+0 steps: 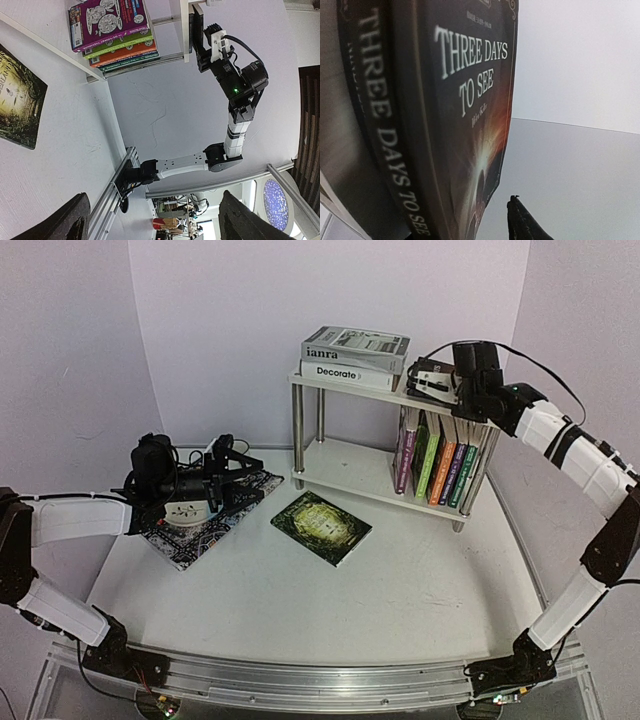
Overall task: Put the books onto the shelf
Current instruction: Place the book on the book pile on the shelf, then adjust the book at the book pile on the shelf.
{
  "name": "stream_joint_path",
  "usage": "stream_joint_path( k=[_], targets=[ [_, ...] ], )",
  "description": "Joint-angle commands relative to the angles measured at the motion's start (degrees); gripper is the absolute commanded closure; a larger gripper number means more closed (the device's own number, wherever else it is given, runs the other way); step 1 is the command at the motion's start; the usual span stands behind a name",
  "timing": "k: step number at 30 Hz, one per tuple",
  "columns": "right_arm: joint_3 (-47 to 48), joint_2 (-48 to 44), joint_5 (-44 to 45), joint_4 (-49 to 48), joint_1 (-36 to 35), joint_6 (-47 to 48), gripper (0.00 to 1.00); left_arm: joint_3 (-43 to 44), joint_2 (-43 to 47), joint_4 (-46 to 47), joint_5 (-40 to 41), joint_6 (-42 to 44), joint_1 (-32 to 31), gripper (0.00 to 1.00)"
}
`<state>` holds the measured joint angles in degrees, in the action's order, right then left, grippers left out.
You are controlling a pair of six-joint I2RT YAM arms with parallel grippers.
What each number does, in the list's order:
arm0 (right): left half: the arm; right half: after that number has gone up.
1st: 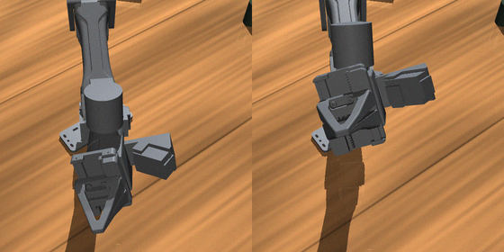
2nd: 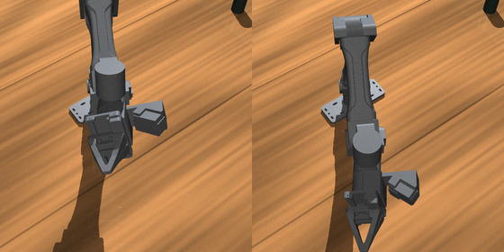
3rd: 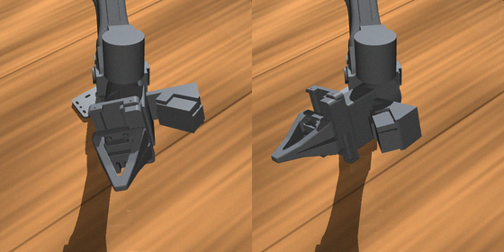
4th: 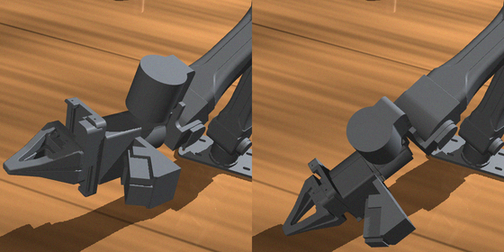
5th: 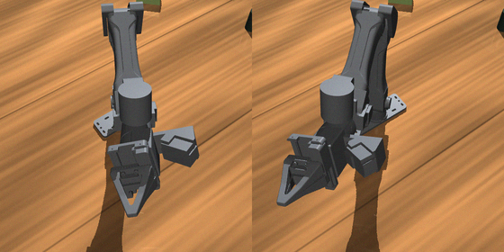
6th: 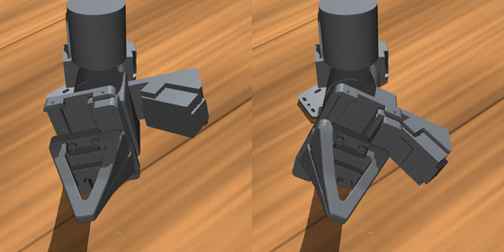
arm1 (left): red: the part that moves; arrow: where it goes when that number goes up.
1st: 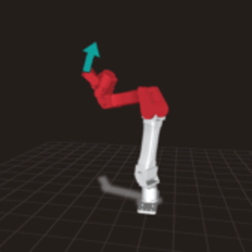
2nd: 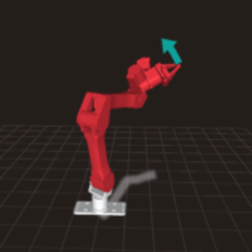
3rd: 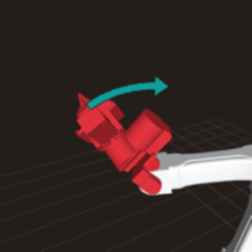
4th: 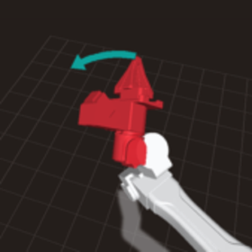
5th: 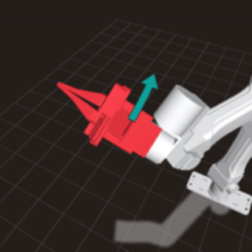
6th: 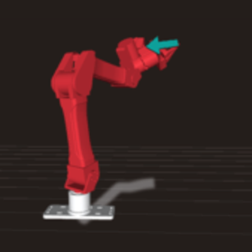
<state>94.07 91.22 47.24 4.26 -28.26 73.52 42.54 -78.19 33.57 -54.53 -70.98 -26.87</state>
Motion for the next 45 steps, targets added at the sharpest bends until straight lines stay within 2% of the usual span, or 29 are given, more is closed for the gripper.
stream_joint_path(
  k=[1, 9, 15, 24, 30, 35, 43, 45],
  targets=[
    [2.48, 0.85, 2.08, 0.32, -0.84, -1.56, 0.52, 1.48, 0.09, 2.34, -1.59, 0.09, 0.32, 0.1],
    [3.99, 0.04, -0.45, 4.23, -0.86, -5.33, 0.32, 1.2, 0.35, 2.28, -1.59, -0.01, 0.34, 0.1],
    [8.63, 1.42, -2.45, 12.52, -0.84, -9.91, 0.21, 1.22, 0.34, 2.32, -1.37, -0.17, 0.31, 0.1],
    [6.88, -0.99, -5.2, 16.16, -0.84, -15.17, 0.03, 1.59, -0.2, 2.3, -1.37, -0.26, 0.33, 0.1],
    [8.08, -0.96, -5.68, 17.13, -0.9, -16.53, 0.02, 1.86, -0.65, 2.29, -1.57, -0.24, 0.33, 0.1],
    [11.55, -1.67, -10.74, 21.83, -0.97, -22.59, 0.02, 1.81, -0.65, 2.29, -1.57, -0.18, 0.33, 0.1],
    [10.96, -6.49, -22.69, 22.59, -1.4, -30.36, 0.02, 2.09, -1.26, 2.3, -1.54, -0.12, 0.33, 0.1],
    [10.62, -6.66, -21.33, 21.94, -1.37, -29.98, 0.02, 2.19, -1.48, 2.32, -1.61, -0.08, 0.34, 0.1]
  ],
)
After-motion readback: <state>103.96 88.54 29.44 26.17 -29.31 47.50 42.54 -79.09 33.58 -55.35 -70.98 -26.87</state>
